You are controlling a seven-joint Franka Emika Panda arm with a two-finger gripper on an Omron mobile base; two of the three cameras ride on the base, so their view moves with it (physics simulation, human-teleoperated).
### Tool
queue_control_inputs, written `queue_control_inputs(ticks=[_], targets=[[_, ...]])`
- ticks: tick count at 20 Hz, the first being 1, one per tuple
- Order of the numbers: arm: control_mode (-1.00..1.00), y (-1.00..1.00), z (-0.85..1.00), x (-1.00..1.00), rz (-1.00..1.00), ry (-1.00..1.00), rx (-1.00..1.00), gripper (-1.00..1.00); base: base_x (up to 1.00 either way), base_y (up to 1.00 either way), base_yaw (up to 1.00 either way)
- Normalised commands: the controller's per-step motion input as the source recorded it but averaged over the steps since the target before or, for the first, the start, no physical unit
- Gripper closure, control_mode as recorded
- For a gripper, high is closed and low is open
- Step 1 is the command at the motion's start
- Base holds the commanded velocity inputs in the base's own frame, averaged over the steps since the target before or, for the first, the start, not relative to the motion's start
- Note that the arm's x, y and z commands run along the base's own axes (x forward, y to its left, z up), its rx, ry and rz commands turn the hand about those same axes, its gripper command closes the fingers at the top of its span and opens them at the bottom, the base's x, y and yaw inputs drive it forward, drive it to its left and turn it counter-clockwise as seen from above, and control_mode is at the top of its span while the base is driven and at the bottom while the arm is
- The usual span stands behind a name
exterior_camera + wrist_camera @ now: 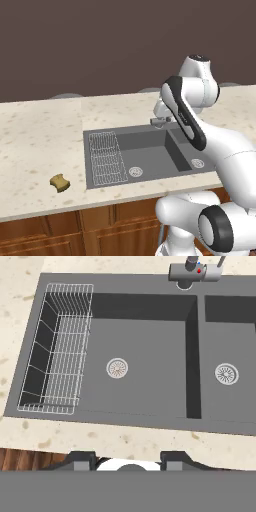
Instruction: Soak the sponge with water for a few seconds and then drop it inside the sink.
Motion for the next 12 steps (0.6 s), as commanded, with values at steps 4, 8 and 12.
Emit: queue_control_inputs(ticks=[4, 8, 12], targets=[[-1.00, -0.06, 0.00, 0.00, 0.00, 0.00, 0.00, -1.00, 0.00, 0.00, 0.00], [-1.00, -0.14, 0.00, 0.00, -0.01, 0.00, 0.01, -1.00, 0.00, 0.00, 0.00], [-1.00, -0.23, 0.00, -0.11, -0.04, 0.00, 0.02, -1.00, 0.00, 0.00, 0.00]])
